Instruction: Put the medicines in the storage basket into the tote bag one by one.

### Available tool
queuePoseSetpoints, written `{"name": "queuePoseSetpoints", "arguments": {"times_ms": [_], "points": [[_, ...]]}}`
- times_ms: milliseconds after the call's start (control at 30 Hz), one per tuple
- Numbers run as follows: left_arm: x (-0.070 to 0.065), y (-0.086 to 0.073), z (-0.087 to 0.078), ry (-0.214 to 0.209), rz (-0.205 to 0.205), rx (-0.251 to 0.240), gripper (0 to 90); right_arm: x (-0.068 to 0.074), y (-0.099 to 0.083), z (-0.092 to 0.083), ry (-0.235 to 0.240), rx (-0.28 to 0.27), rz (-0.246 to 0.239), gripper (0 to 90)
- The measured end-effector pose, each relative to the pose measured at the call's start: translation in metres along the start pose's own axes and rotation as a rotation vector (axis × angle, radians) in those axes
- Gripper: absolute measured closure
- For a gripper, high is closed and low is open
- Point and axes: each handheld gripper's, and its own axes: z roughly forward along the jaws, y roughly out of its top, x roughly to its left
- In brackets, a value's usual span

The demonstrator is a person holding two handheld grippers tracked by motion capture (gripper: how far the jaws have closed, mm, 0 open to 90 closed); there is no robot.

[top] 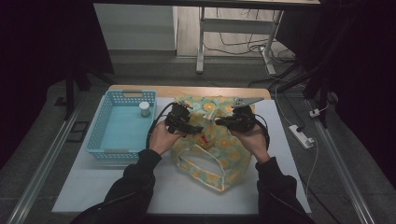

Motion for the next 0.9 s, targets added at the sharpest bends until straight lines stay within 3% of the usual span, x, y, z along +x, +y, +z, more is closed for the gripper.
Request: {"name": "queuePoseSetpoints", "arguments": {"times_ms": [300, 600, 767, 900], "points": [[0.014, -0.013, -0.027, -0.005, -0.025, -0.016, 12.9, 0.0, 0.0, 0.0, 0.001, 0.002, 0.002, 90.0], [0.036, -0.028, -0.047, 0.017, -0.027, -0.011, 2.9, 0.0, -0.001, 0.002, 0.002, 0.005, 0.001, 90.0], [0.052, -0.037, -0.058, 0.011, -0.053, -0.031, 1.1, 0.0, -0.001, 0.002, 0.002, 0.008, 0.0, 90.0], [0.064, -0.043, -0.065, 0.033, -0.072, -0.038, 0.2, 0.0, -0.001, 0.003, 0.003, 0.009, 0.0, 90.0]]}}
